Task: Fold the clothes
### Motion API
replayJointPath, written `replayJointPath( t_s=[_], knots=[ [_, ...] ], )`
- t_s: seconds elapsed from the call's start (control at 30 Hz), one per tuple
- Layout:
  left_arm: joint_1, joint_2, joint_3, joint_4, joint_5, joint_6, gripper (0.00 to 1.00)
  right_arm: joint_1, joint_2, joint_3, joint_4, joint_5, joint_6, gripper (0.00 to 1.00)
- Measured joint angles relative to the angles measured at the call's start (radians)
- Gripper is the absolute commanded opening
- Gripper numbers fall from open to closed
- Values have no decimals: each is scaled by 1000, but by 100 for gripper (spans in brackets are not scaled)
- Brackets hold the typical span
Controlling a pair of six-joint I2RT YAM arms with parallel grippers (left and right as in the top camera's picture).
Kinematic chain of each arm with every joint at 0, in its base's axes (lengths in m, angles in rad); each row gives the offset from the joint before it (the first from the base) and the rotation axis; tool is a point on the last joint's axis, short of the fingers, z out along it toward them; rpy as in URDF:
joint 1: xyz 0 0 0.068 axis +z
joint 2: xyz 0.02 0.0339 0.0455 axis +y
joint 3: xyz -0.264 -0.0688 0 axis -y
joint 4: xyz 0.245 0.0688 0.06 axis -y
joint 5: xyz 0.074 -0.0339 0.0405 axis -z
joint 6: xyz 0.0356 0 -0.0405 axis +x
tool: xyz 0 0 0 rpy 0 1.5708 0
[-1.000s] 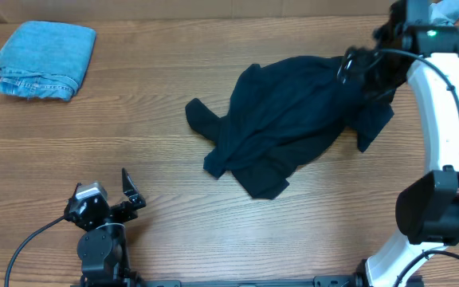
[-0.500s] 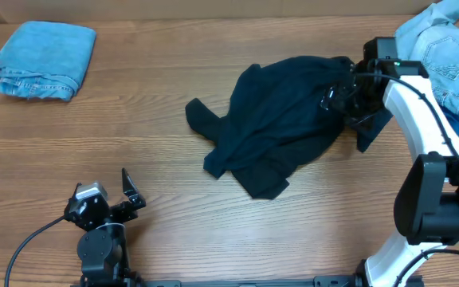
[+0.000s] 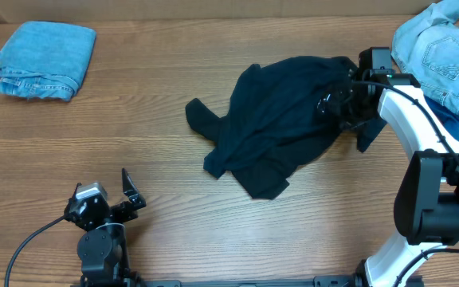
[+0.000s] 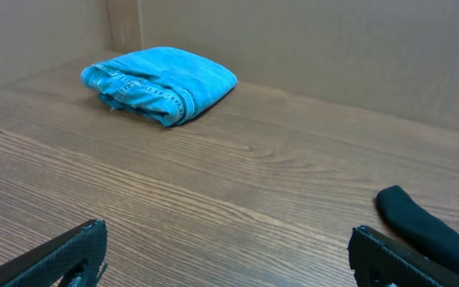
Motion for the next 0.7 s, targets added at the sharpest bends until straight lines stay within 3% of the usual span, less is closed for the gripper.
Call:
replayJointPath(
  t_s=[0.2, 0.27, 0.4, 0.7],
  knots=[
    [0, 0, 0, 0, 0, 0, 100, 0, 0, -4, 25, -4, 20, 70],
    [0, 0, 0, 0, 0, 0, 100, 0, 1, -8, 39, -5, 23, 57],
    [0, 0, 0, 0, 0, 0, 100, 0, 10, -11, 84, -7, 23, 4],
    [0, 0, 0, 0, 0, 0, 100, -4, 14, 13, 123, -26, 33, 4]
  ],
)
